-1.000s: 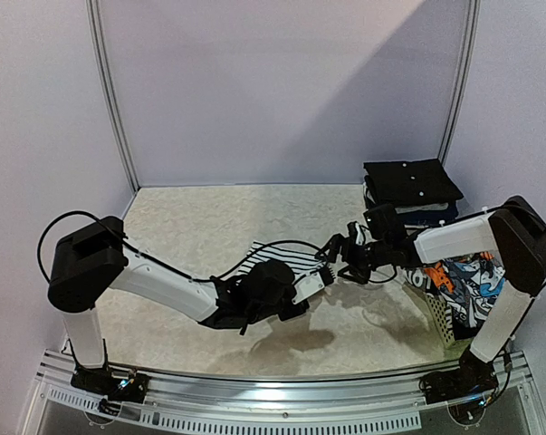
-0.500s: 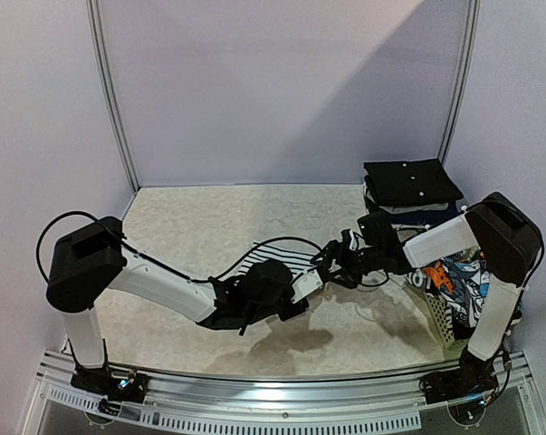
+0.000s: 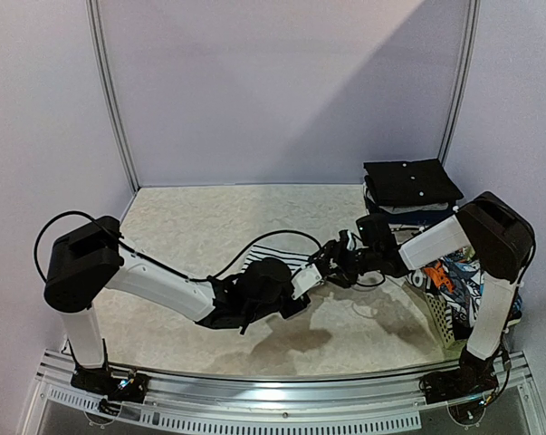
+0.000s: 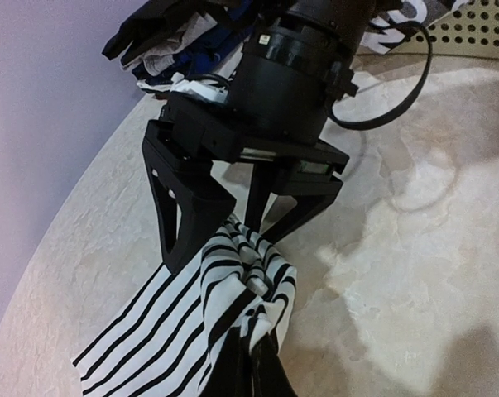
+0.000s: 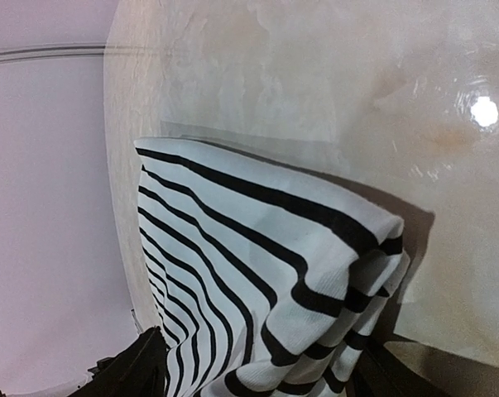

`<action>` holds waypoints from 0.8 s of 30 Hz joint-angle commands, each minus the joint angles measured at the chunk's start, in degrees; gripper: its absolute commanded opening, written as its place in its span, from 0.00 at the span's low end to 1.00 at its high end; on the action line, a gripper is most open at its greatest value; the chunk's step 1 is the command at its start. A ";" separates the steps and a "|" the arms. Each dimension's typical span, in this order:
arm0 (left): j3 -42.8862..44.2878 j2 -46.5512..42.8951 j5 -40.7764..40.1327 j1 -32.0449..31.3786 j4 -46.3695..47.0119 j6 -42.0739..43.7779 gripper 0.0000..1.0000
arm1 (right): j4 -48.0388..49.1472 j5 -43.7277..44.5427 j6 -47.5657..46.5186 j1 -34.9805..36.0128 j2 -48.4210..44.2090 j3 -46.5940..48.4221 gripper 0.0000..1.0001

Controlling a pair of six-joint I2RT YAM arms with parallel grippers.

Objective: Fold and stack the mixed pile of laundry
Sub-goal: Pass from the left arm to the right

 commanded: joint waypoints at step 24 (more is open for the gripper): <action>-3.85 -4.72 16.65 -0.93 -3.81 -7.98 0.48 | -3.74 1.77 -5.26 -2.88 5.33 5.59 0.03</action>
